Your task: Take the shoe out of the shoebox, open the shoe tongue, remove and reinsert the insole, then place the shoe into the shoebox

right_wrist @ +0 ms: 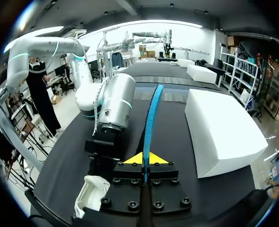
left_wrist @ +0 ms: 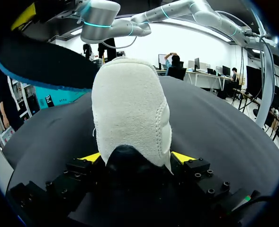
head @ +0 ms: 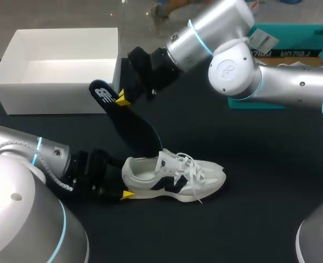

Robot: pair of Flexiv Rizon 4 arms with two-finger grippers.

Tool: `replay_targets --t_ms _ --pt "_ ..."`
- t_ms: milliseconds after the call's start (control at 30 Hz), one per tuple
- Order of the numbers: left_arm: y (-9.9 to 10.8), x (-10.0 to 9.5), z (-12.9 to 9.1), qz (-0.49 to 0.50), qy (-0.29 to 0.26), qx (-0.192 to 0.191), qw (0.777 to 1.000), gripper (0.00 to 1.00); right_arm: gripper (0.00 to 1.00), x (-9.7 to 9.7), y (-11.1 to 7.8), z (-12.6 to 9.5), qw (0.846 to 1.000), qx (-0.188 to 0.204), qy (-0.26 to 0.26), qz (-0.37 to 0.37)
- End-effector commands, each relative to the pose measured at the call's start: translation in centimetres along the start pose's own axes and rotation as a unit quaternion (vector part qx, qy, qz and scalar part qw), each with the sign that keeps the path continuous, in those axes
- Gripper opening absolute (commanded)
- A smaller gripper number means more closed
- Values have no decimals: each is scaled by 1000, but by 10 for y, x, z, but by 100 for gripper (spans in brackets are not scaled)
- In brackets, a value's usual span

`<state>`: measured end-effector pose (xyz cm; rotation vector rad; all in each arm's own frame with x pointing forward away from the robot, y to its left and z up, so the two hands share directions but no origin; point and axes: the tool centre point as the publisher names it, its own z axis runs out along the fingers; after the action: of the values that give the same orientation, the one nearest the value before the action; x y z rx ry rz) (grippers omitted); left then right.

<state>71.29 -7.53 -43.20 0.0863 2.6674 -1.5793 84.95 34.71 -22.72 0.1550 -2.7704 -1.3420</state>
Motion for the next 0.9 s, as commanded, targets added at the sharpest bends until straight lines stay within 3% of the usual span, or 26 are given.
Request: replay_targets --t_ms 33,300,900 --pt "5 2 5 0 0 -1 1000 0 0 5 13 -19 999 -4 -30 -13" --pt "5 2 5 0 0 -1 1000 0 0 4 34 -43 998 -11 -61 -24" --pt "5 2 5 0 0 -1 1000 0 0 4 35 -45 998 -19 -59 -23"
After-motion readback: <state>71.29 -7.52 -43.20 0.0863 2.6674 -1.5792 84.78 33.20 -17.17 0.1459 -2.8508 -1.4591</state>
